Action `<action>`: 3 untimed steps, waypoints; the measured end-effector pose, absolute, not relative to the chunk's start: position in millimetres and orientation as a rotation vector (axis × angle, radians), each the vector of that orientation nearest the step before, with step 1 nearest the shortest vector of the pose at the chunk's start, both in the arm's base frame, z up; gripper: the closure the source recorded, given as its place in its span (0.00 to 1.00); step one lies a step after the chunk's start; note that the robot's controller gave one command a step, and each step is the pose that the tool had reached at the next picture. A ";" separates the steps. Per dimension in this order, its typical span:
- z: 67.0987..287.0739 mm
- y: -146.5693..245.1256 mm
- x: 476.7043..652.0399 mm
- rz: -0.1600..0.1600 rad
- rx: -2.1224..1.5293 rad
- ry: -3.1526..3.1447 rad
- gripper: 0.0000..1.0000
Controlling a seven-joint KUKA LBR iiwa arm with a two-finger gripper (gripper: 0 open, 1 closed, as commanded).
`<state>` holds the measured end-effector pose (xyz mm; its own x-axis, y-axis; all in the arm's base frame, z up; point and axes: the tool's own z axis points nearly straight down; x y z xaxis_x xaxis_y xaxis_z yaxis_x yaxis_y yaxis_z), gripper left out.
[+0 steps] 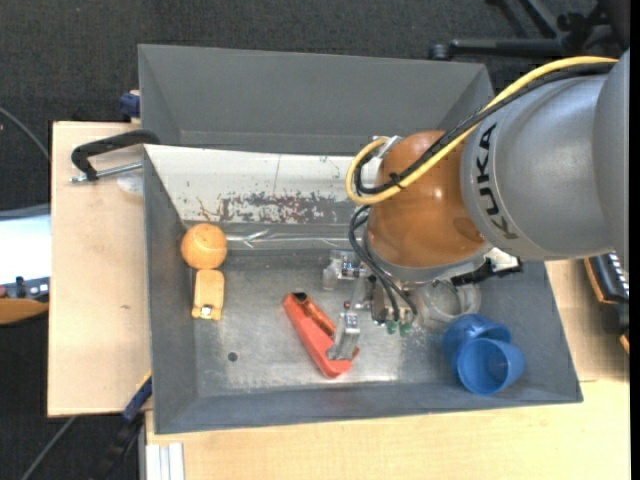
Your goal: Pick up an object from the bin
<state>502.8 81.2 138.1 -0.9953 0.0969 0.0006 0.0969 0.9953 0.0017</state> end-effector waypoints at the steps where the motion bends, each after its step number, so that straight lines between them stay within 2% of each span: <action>1: 99.2 78.3 500.0 -0.001 -0.226 -3.126 0.00; 2: 128.9 71.6 492.4 -0.006 -0.580 -3.090 0.00; 3: 70.3 78.0 500.3 -0.003 -0.354 -3.113 0.00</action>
Offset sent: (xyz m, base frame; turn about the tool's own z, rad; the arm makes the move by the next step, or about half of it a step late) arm -0.0125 -0.0112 -0.0067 0.2768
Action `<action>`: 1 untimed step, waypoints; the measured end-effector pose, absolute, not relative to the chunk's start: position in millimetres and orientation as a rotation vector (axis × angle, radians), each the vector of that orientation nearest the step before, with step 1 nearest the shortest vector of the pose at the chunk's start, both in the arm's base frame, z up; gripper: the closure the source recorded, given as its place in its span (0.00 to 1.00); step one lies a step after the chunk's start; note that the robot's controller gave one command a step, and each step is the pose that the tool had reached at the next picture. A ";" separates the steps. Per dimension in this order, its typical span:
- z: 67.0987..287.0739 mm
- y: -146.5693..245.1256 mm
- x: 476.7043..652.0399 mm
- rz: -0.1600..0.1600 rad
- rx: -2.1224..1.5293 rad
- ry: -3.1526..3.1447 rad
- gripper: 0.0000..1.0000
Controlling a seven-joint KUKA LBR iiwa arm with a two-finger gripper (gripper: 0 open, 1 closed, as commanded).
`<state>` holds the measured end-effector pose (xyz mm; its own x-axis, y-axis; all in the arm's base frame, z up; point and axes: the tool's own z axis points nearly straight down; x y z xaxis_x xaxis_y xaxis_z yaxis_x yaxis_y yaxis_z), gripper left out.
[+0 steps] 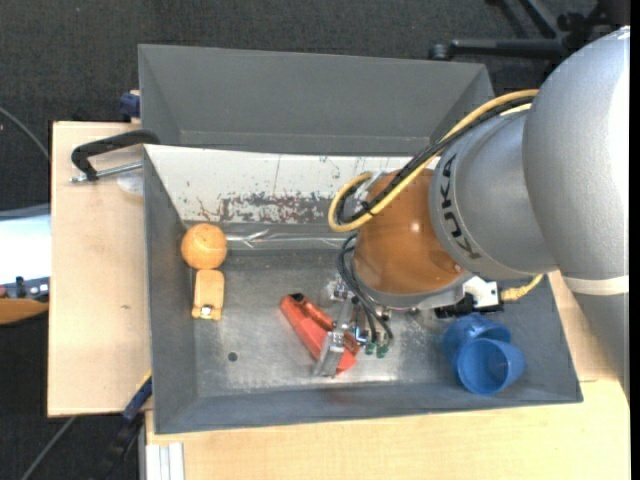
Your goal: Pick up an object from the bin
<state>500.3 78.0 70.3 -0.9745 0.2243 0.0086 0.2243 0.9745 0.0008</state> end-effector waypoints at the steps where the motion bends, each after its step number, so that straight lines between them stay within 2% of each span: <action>1: 70.3 80.3 494.1 -0.008 -0.798 -3.039 1.00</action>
Offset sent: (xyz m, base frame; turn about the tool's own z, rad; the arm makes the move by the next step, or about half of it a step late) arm 0.0000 0.0000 0.0000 0.0000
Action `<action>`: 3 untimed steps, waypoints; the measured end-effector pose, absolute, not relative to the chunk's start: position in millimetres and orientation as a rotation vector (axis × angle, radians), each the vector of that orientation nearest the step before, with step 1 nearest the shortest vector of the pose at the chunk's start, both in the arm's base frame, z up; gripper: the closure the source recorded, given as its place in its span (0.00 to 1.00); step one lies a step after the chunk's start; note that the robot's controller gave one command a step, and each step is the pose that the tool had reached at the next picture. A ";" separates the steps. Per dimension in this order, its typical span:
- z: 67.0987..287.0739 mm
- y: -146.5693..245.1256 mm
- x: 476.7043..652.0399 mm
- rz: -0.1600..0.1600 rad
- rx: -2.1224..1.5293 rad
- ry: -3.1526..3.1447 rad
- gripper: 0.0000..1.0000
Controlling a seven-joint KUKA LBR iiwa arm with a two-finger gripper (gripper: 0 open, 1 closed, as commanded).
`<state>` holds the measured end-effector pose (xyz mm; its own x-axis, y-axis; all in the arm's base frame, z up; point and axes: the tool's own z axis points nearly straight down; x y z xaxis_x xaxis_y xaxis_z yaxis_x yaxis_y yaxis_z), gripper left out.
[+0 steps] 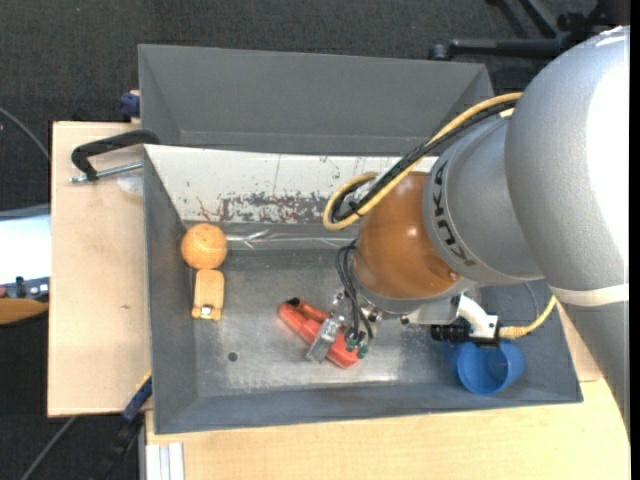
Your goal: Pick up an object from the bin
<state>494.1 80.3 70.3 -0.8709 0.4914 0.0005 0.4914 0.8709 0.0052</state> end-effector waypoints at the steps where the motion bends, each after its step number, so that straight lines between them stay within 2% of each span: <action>1: 70.3 80.3 494.1 0.008 0.799 3.038 1.00; 3: 77.8 80.3 493.6 0.009 0.799 3.037 1.00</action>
Offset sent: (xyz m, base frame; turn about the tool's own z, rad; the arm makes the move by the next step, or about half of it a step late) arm -0.0001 0.0000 0.0179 0.0000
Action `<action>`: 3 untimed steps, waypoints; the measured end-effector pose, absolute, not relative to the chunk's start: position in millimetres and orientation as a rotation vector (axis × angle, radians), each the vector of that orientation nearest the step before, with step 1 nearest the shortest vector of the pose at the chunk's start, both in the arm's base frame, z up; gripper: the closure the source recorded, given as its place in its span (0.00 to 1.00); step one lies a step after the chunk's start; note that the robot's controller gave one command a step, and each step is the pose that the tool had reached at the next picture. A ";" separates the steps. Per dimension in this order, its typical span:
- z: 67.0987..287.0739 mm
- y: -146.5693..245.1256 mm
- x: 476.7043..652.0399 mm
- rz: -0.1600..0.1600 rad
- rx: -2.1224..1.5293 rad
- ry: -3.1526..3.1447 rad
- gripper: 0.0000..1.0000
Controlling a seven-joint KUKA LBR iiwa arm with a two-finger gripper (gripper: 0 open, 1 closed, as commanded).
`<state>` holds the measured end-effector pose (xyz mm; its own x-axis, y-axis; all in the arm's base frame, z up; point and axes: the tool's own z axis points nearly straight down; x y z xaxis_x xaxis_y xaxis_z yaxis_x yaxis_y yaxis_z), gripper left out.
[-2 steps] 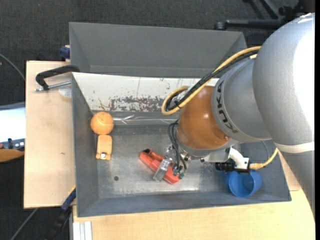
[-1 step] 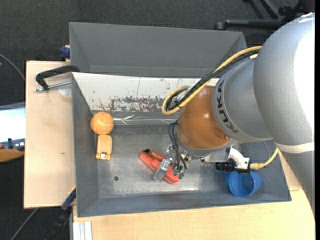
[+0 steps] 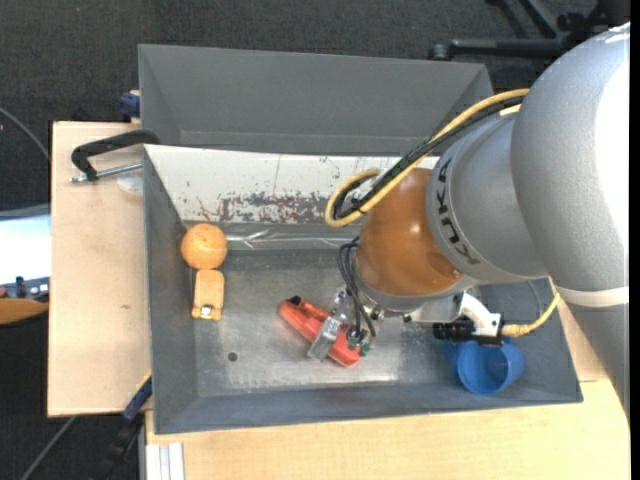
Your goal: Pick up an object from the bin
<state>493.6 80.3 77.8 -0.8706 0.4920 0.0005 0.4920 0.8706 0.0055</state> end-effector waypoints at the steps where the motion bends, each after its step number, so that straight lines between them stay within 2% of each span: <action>1: 85.9 80.3 494.1 0.010 0.798 3.035 1.00; 3: 97.3 80.3 493.5 0.009 0.798 3.037 1.00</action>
Offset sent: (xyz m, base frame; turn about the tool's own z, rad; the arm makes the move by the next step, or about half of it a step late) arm 0.0000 0.0000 0.0016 0.0000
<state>493.5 80.3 97.3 -0.8710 0.4913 0.0003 0.4913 0.8710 0.0058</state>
